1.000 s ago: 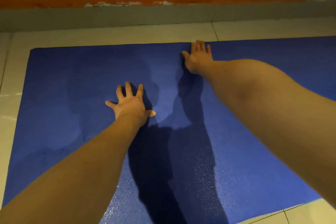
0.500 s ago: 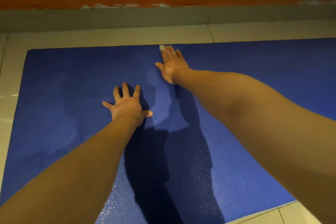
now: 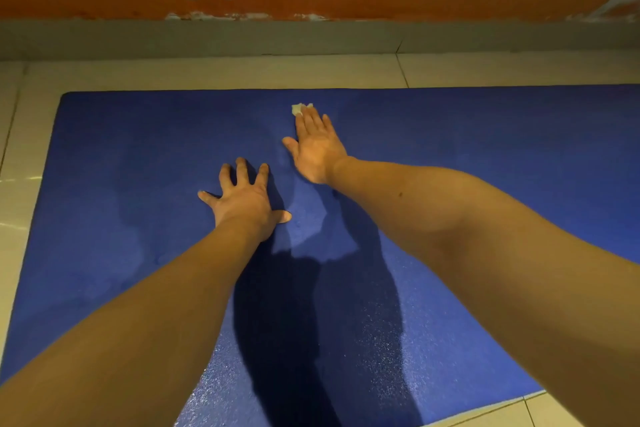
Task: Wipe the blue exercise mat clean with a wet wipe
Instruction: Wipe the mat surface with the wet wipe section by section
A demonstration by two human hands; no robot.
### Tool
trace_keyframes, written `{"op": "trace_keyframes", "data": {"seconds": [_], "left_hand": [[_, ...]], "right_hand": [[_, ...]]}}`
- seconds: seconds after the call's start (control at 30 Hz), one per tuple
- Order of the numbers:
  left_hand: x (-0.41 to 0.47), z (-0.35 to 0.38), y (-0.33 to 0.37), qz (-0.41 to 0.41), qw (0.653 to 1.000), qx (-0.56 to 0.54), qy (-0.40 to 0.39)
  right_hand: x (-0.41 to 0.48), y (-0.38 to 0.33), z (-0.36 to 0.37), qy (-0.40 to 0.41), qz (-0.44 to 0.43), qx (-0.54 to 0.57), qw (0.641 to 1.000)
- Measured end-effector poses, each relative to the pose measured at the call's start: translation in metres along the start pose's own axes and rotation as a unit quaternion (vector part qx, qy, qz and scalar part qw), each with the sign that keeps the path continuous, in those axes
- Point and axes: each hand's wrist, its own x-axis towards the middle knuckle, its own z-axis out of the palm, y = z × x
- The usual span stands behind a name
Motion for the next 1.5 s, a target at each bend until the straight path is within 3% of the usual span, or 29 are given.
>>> {"op": "trace_keyframes", "data": {"seconds": [0.2, 0.37, 0.5, 0.77, 0.9, 1.1, 1.3, 1.5], "left_hand": [[-0.002, 0.001, 0.0, 0.006, 1.0, -0.001, -0.002], [-0.001, 0.001, -0.001, 0.006, 1.0, -0.011, 0.0], [-0.002, 0.001, -0.007, 0.016, 1.0, -0.004, 0.003], [-0.011, -0.001, -0.032, 0.045, 0.999, 0.018, 0.007], [-0.017, 0.0, -0.029, -0.04, 0.999, 0.017, 0.006], [-0.015, 0.0, -0.027, -0.055, 0.998, -0.002, -0.009], [-0.016, 0.003, -0.026, -0.048, 0.999, 0.001, -0.012], [-0.016, 0.002, -0.025, -0.051, 0.999, -0.004, -0.013]], "right_hand": [[-0.003, 0.052, -0.022, -0.006, 0.043, -0.041, 0.998], [-0.022, 0.008, 0.004, 0.024, -0.019, 0.051, 0.998], [-0.037, -0.005, 0.013, 0.005, -0.026, 0.01, 1.0], [-0.039, 0.04, -0.003, -0.018, 0.076, -0.044, 0.996], [-0.049, -0.004, 0.018, 0.015, 0.043, 0.049, 0.998], [-0.059, -0.01, 0.024, -0.005, -0.032, -0.048, 0.998], [-0.048, 0.041, 0.002, -0.024, 0.087, -0.091, 0.992], [-0.072, -0.021, 0.03, 0.037, 0.055, 0.055, 0.996]]}}
